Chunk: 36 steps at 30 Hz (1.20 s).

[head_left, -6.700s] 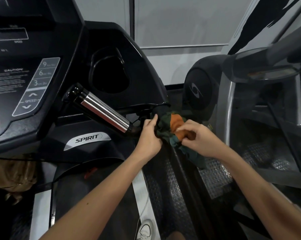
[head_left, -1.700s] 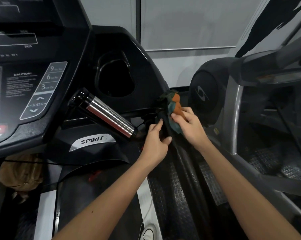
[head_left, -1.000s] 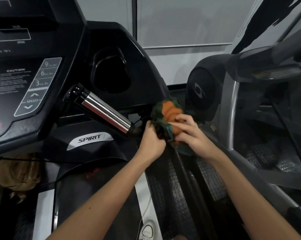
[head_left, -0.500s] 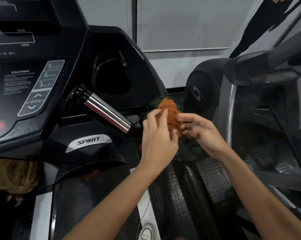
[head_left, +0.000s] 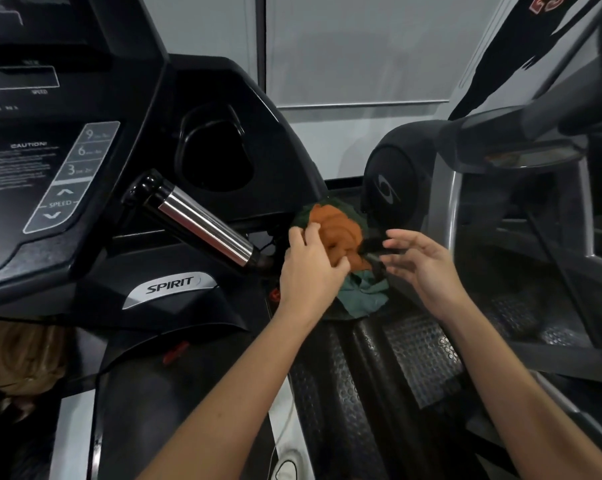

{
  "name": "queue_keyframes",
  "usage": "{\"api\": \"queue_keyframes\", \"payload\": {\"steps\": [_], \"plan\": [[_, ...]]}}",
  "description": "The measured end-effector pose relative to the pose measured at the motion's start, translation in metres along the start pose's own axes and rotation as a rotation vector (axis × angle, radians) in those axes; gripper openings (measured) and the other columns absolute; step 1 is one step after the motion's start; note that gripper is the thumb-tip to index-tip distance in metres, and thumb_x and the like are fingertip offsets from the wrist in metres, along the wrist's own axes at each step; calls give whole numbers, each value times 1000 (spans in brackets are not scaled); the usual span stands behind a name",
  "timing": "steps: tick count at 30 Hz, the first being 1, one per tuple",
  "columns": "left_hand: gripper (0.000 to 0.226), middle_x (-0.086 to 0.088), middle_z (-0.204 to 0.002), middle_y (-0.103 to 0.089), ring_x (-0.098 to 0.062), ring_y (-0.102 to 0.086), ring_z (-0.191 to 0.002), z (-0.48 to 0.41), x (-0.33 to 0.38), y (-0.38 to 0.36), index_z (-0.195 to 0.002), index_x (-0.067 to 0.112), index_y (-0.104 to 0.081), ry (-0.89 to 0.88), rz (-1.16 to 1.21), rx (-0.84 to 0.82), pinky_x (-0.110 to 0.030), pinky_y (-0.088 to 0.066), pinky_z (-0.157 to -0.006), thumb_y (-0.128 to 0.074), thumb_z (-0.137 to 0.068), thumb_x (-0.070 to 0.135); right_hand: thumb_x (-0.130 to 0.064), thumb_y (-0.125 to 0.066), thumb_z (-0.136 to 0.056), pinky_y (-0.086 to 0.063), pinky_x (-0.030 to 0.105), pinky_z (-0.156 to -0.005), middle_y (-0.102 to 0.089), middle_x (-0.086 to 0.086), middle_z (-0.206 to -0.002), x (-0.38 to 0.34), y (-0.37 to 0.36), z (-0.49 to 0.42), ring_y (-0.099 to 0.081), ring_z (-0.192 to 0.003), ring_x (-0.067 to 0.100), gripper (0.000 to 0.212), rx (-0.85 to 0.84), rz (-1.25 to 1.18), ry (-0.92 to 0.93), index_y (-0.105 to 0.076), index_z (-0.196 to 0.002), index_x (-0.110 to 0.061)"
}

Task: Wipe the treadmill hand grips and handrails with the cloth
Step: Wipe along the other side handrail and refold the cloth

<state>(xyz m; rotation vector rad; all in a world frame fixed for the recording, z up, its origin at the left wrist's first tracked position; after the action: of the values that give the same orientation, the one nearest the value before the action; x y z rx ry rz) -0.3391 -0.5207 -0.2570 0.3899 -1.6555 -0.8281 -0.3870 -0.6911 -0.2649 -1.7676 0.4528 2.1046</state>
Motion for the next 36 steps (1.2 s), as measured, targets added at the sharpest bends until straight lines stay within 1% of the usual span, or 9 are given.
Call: {"api": "queue_keyframes", "payload": {"steps": [4,9,15,18,23,27,30,33,36], "plan": [[44,-5,-128,-40,-20,-52,-108,21,-2,2,-136,11,-40,-85,9,34,-20,-39,-83,-48,-95,22,10,-36,-88,-48,15,-52,-60,4,-84,3,-16,-3,-57,-68,13,37,-21,45,-33,-62,-86,-16],[35,-9,-134,-31,-25,-44,-112,-8,9,-1,-130,6,-41,-148,-251,50,-30,-44,-90,-44,-96,10,4,-38,-92,-56,27,-63,-68,5,-79,4,-40,-4,-64,-75,20,31,-33,-38,-76,-64,-86,-13],[56,-13,-136,-30,-27,-49,-111,-8,4,-4,-144,5,-21,7,-178,59,-31,-43,-87,-44,-92,2,0,-33,-96,-52,28,-76,-62,0,-106,4,-44,0,-62,-86,13,36,-33,-19,-110,-48,-125,-16],[56,-18,-131,-42,-33,-53,-110,-8,1,-1,-141,2,-26,151,-75,-14,-33,-43,-89,-49,-90,0,-3,-36,-96,-48,37,-90,-59,7,-121,9,-39,0,-62,-94,14,41,-64,18,-120,-43,-136,-14],[30,-24,-111,-57,-38,-56,-101,-17,-2,12,-115,-4,-50,258,191,-57,-40,-46,-84,-43,-86,-3,-3,-39,-96,-47,37,-94,-59,10,-120,14,-41,-2,-62,-98,16,39,-71,83,-116,-48,-132,-13],[52,-15,-135,-41,-30,-44,-122,-6,2,8,-141,8,-36,109,178,-15,-33,-36,-104,-39,-90,-1,-3,-37,-96,-42,39,-104,-58,12,-124,17,-42,-2,-57,-113,22,36,-67,158,-96,-49,-129,-10],[47,-10,-143,-28,-29,-34,-128,-7,12,0,-139,8,-37,-21,-45,-13,-33,-34,-102,-40,-92,6,-2,-36,-96,-41,47,-103,-60,21,-118,21,-39,1,-57,-111,31,24,-55,169,-87,-56,-110,-4],[38,-14,-140,-27,-33,-28,-127,-15,30,-5,-129,0,-41,-46,-324,-55,-36,-40,-95,-41,-92,5,0,-35,-96,-46,33,-92,-62,12,-110,24,-38,6,-58,-99,20,26,-14,132,-78,-57,-102,-13],[39,-16,-141,-23,-35,-28,-126,-18,30,-7,-130,-2,-37,-30,-338,-58,-36,-40,-96,-41,-92,6,2,-34,-97,-47,16,-80,-61,1,-105,25,-38,8,-58,-93,10,30,-39,82,-57,-55,-111,-14]]}}
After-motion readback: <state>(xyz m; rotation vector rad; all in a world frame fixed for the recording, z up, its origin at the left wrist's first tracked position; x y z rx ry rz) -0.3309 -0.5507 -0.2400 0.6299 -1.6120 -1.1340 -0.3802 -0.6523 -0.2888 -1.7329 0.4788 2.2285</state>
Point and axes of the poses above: each hand's wrist, its own z-axis away from the middle knuckle, its own y-axis out of the back of the hand, x = y × z, the point moved 1 cm from there along -z, towards the middle knuckle
